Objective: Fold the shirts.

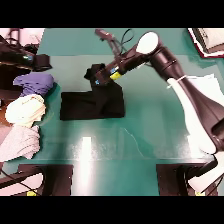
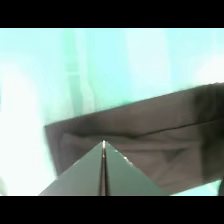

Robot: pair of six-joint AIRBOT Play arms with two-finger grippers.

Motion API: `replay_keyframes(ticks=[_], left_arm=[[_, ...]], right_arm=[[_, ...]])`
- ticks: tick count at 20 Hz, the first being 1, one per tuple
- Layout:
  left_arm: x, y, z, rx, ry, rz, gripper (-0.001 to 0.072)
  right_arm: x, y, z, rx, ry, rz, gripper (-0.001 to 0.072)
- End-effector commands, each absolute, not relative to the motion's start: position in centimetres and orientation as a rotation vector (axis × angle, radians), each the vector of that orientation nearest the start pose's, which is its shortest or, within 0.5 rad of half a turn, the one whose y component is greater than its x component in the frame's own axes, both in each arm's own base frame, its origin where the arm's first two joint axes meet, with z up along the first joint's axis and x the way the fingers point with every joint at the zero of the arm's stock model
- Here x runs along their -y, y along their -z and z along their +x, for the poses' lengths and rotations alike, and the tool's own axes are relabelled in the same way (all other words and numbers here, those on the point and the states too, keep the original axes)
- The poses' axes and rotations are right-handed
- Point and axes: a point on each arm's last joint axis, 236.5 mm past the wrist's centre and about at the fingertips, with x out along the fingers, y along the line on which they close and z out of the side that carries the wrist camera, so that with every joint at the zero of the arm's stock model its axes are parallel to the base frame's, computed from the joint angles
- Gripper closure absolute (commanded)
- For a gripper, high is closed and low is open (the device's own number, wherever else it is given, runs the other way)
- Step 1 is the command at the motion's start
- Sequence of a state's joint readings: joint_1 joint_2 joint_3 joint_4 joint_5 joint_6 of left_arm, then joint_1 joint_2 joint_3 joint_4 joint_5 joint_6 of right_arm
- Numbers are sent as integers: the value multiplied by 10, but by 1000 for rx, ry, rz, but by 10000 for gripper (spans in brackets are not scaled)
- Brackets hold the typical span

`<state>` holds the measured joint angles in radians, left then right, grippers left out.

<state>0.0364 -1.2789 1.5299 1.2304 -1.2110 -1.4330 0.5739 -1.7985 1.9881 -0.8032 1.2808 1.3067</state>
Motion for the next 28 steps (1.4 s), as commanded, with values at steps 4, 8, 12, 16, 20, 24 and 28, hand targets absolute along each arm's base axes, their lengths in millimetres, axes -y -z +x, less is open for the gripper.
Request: replay_keyframes(ticks=[4, 8, 12, 16, 20, 24, 28], left_arm=[[41, -170, 420, -953, 240, -176, 684], [44, -166, 411, -994, 256, -178, 683], [44, -163, 408, -1009, 263, -166, 683], [44, -162, 408, -1012, 263, -167, 683], [43, -164, 412, -995, 259, -167, 683], [44, -166, 415, -981, 261, -174, 683], [48, -167, 415, -976, 272, -185, 683]], right_arm=[[-523, -93, 378, -843, -1256, 113, 402], [-542, -102, 362, -800, -1319, 155, 189], [-456, -75, 358, -1006, -1264, 60, 212], [-356, -41, 378, -1160, -1050, 119, 215], [-277, -11, 387, -1267, -842, 293, 121], [-247, 25, 386, -1340, -708, 437, 13], [-269, 44, 391, -1368, -688, 662, 16]])
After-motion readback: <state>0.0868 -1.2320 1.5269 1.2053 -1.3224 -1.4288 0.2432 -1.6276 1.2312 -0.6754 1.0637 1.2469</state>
